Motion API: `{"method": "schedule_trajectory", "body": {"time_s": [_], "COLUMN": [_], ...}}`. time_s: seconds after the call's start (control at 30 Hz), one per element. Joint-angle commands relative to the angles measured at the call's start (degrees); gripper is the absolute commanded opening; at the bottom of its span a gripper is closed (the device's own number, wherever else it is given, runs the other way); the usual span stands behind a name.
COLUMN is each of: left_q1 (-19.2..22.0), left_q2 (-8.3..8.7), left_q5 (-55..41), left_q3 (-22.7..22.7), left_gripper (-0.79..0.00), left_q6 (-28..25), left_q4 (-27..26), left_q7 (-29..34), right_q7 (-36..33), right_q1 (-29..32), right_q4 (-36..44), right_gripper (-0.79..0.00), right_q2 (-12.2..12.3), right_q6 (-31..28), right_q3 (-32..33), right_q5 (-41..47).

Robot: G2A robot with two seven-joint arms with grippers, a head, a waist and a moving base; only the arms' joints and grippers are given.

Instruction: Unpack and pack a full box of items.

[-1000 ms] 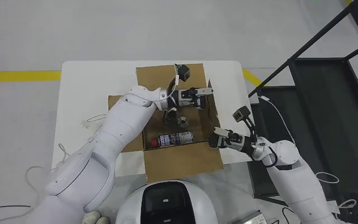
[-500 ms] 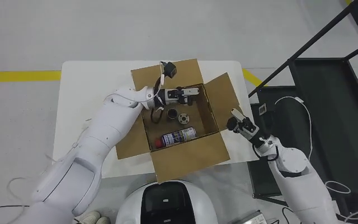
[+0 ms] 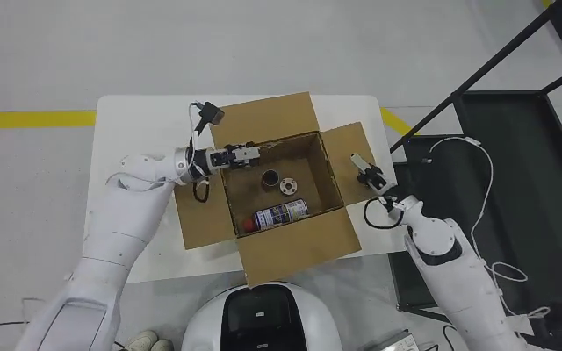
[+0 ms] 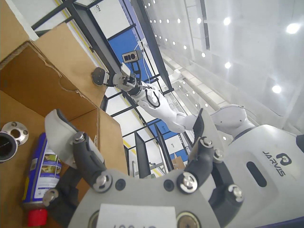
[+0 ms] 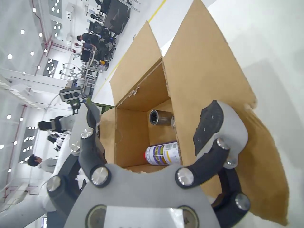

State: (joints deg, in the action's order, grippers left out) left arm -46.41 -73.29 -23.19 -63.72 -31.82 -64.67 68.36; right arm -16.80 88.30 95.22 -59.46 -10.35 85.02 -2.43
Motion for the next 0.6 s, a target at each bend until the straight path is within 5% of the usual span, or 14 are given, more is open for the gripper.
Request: {"method": "schedule_trajectory", "body": {"time_s": [0.0, 0.23, 0.57], "left_q1": [-2.0, -6.7, -9.3], "left_q2": [0.98, 3.50, 5.26], "left_q5": [1.2, 3.5, 4.0], "left_q3": [-3.0, -11.3, -17.8], "left_gripper": [0.000, 0.000, 0.000], "left_q6": [1.5, 5.4, 7.6], "left_q4": [-3.2, -9.8, -12.0], "left_q7": [-0.6, -2.1, -5.7], "right_q7": [-0.2, -5.8, -15.1], "right_q1": [-0.9, -1.9, -0.2], "right_q4": [-1.0, -3.3, -0.1], "right_gripper": [0.000, 0.000, 0.000], "right_q2": [-0.1, -0.2, -0.3], "right_q6": [1.4, 4.0, 5.3], "right_q3": [-0.8, -2.5, -4.3], "right_q5": [-1.6, -2.3, 2.1]}}
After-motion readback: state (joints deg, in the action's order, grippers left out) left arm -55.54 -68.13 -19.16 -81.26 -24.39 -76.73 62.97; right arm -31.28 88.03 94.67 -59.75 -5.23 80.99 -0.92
